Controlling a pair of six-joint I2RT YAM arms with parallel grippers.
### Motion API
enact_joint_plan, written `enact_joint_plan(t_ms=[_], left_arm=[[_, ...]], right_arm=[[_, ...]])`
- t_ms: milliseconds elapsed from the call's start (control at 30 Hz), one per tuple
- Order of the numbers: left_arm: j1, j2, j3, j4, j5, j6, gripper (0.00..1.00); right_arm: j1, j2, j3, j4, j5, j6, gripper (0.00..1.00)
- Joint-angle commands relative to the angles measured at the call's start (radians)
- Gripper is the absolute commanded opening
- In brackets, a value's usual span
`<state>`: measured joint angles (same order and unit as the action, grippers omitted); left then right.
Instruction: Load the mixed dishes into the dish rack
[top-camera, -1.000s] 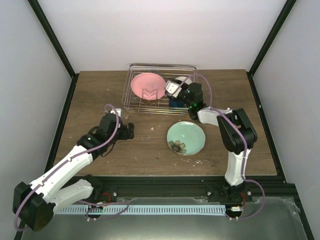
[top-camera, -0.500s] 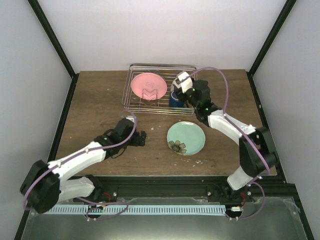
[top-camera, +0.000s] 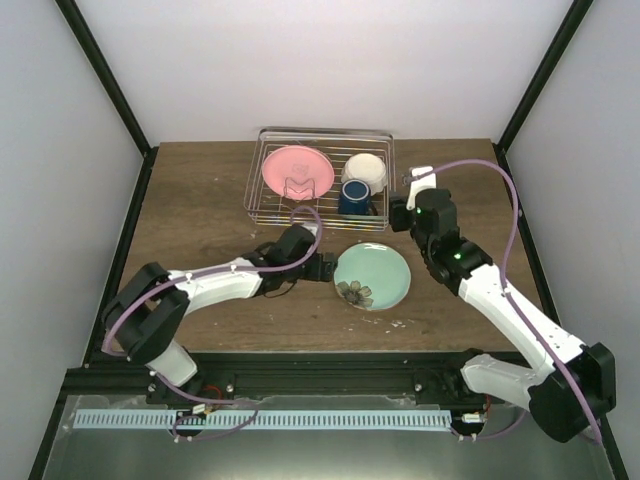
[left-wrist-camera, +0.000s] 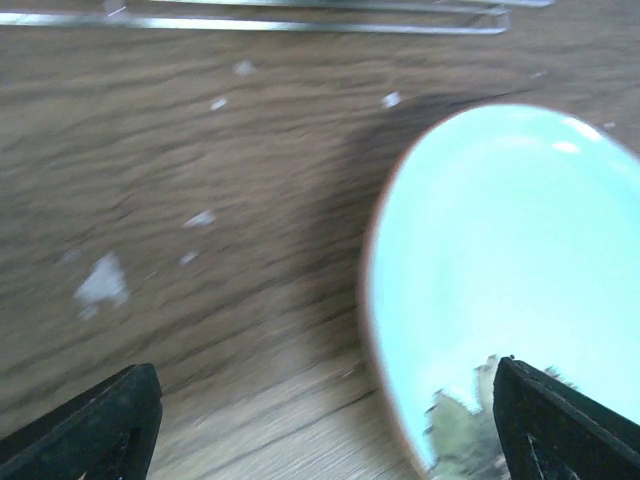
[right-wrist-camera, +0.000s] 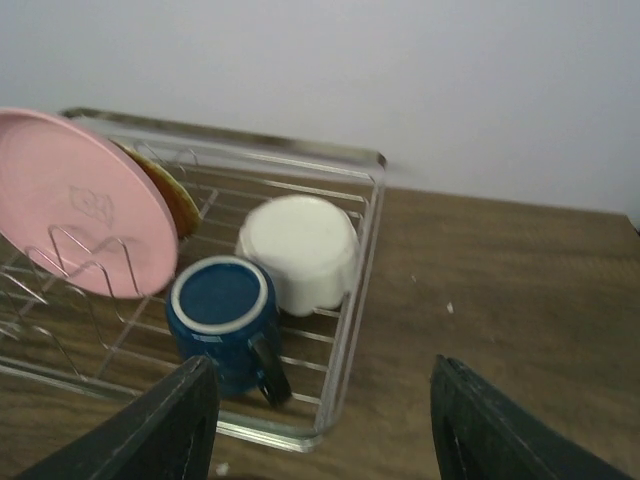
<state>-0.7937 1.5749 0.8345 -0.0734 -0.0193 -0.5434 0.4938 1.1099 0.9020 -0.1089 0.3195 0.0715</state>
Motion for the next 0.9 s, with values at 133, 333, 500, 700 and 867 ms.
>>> enact_joint_plan(t_ms=[133,333,500,700,867], left_arm=[[-0.060,0.173,0.140,0.099,0.101,-0.037,0.84],[-0.074,0.241,0.150,0.092,0.086,-0.066,0.81],[-0.076,0.254,0.143,0.090,0.079,-0.071,0.79],[-0.075,0.275,0.145,0.104,0.110,-0.074,0.57],[-0.075,0.275,0.139,0.098,0.115,-0.081,0.34]], right_arm=[[0.005,-0.052,-0.033,-0.149,0.086,0.048,0.59],[0.005,-0.056,-0.035,-0.150,0.073,0.053,0.59],[0.005,-0.056,-0.040,-0.156,0.073,0.051,0.59],[0.005,-0.052,-0.041,-0.153,0.074,0.049,0.59],[0.005,-0.044,-0.043,-0.151,0.073,0.046,0.59]])
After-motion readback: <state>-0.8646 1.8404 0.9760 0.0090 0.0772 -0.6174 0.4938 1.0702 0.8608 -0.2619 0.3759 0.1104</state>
